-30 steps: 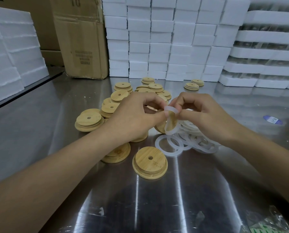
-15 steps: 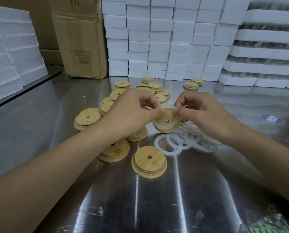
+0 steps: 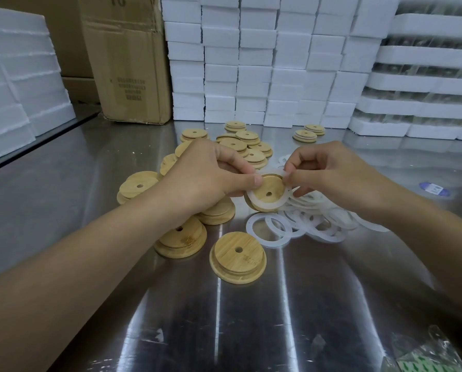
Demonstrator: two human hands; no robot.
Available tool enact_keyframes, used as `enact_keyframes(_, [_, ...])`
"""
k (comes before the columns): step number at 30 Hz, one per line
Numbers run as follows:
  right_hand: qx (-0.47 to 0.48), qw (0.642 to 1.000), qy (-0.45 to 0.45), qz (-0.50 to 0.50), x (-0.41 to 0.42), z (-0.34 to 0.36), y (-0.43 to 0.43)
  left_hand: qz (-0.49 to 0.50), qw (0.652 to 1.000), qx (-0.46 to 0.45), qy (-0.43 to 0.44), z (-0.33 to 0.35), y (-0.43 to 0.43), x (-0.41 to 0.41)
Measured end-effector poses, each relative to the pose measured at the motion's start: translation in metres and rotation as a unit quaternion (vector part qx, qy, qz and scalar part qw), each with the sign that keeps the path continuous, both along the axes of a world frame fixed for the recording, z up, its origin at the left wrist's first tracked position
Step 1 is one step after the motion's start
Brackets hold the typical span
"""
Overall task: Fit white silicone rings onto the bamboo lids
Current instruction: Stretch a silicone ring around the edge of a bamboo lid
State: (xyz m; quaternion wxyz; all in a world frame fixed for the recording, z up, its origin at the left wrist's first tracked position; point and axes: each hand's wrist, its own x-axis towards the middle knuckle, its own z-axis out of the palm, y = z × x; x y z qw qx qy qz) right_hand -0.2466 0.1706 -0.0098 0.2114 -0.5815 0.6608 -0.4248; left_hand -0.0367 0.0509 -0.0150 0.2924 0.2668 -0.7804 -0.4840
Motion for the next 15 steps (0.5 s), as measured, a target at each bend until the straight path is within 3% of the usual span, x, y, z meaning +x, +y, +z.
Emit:
enact_keyframes(9, [0.045, 0.998, 0.000, 0.033, -0.009, 0.005, 0.002, -0.002, 0.999, -0.004, -0.034, 0.004, -0.003, 0.005])
enact_keyframes(15, [0.057, 0.997, 0.009, 0.047, -0.012, 0.007, 0.004, 0.001, 0.995, -0.065, -0.079, 0.011, -0.002, 0.008])
